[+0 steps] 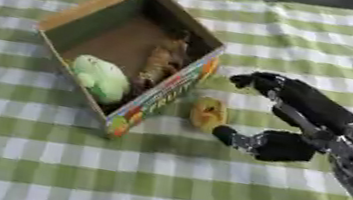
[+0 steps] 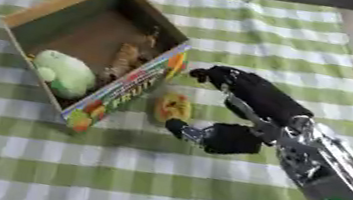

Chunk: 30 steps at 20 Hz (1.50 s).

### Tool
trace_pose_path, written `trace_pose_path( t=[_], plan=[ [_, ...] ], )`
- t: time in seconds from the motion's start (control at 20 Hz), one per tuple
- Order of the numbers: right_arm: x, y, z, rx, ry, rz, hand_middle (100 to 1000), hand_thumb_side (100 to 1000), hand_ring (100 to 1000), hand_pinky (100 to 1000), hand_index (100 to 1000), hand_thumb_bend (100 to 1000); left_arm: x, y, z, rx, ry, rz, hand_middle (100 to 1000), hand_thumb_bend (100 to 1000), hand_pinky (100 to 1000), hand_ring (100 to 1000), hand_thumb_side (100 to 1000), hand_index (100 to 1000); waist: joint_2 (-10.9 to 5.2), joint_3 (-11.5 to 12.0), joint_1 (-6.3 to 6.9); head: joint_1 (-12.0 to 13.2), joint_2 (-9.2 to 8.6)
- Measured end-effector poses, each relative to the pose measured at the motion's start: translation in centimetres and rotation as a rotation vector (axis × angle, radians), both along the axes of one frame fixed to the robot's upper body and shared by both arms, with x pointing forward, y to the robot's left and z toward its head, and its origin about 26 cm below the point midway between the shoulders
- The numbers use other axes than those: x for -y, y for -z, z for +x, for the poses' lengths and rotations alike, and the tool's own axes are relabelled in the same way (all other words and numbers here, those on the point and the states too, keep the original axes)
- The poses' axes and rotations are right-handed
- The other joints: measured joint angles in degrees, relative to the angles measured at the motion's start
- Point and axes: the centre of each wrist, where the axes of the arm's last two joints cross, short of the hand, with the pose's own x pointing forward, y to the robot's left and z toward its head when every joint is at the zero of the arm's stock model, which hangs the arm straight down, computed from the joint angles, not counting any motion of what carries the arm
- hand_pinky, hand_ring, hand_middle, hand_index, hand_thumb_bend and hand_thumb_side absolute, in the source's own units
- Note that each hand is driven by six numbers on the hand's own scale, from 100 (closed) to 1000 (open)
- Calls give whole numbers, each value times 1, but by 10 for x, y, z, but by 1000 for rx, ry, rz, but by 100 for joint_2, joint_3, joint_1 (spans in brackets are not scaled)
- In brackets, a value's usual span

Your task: Pick up objects on the table and place them in the box.

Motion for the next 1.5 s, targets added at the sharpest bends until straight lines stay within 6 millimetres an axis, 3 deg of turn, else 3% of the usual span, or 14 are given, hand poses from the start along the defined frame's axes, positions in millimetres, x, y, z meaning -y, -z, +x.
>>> trace_pose_path(
  t=[0.1, 0.9, 1.5],
  plan=[
    [-2, 1, 0, -20, 5, -10, 815, 874, 910, 844, 956, 462, 0, 0, 0, -1, 1, 1, 653, 100, 558, 624, 1000, 822, 0, 5, 0, -18, -1],
    [-10, -15, 9, -57, 52, -130, 817, 864, 910, 829, 950, 493, 1, 1, 0, -4, 6, 3, 652, 100, 556, 623, 1000, 821, 4, 46, -8, -98, -1],
    [-7, -2, 31, -150, 91, -207, 788, 842, 904, 824, 927, 487, 1, 1, 0, -7, 7, 4, 652, 100, 556, 622, 1000, 819, 13, 90, -29, -124, -6]
  ],
)
